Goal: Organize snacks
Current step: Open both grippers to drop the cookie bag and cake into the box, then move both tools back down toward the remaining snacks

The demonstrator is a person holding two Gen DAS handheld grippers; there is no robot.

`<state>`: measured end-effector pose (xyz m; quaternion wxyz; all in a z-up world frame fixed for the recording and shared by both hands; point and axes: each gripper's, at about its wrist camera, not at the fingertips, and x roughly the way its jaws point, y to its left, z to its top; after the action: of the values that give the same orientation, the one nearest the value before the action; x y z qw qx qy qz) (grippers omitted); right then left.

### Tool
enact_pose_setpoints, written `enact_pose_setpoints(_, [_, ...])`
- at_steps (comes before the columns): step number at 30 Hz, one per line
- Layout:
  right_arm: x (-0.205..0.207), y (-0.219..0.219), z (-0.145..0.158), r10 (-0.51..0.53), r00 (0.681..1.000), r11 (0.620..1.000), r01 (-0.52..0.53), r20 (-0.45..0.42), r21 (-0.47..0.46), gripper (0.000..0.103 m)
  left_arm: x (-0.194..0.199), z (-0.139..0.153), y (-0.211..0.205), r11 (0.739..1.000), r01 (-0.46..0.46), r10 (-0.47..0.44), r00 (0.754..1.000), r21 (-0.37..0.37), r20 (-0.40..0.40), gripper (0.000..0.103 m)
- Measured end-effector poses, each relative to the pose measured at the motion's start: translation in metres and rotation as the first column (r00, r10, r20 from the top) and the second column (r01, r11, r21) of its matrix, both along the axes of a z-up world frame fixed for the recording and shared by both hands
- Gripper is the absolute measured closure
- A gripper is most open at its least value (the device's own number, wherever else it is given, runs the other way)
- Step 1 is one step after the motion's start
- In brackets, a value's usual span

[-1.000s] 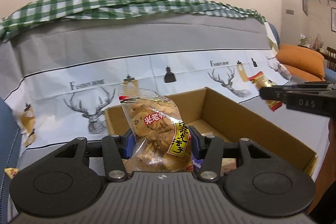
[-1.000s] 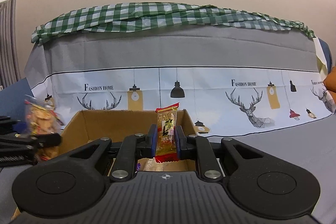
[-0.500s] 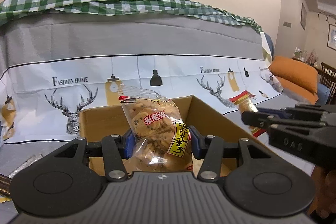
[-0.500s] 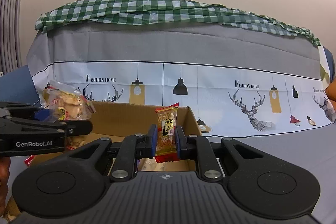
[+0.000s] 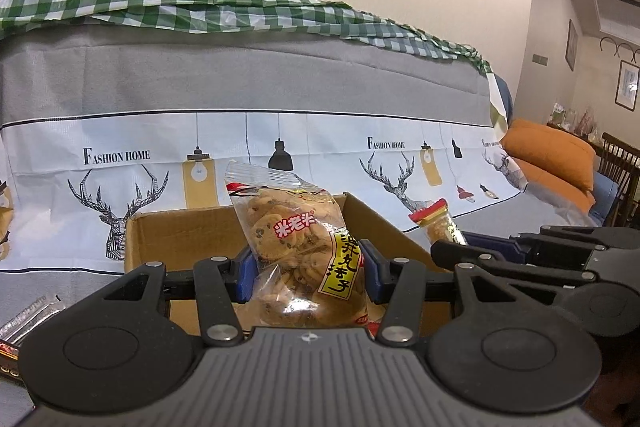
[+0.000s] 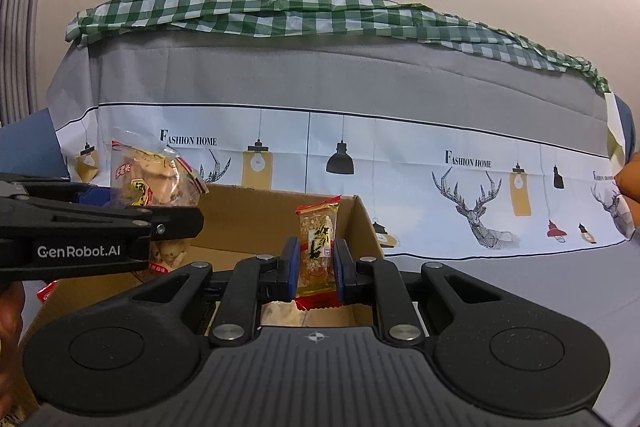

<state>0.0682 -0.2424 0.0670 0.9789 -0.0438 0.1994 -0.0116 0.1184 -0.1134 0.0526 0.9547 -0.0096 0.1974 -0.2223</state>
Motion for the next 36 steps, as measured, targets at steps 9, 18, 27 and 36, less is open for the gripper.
enact_pose_setpoints(9, [0.002,0.002,-0.001,0.000,1.000,1.000,0.000,-0.004,-0.008,0.085,-0.001,0.001,0.003,1.000,-0.006,0.006,1.000,-0.012,0.003,0.047])
enact_pose_setpoints(18, [0.004,0.001,-0.003,-0.002,1.000,1.000,0.001,-0.015,-0.020,0.083,0.002,0.000,0.002,1.000,0.026,-0.027,0.999,-0.016,-0.028,0.036])
enact_pose_setpoints(27, [0.010,0.002,-0.004,-0.035,0.999,0.999,0.035,-0.033,0.002,0.052,-0.001,0.001,0.015,0.999,0.011,-0.010,1.000,-0.044,0.007,0.030])
enact_pose_setpoints(36, [0.009,0.011,-0.006,-0.050,0.998,0.998,0.051,-0.036,0.027,0.046,-0.011,0.004,0.058,0.992,0.023,-0.023,1.000,-0.127,0.003,0.051])
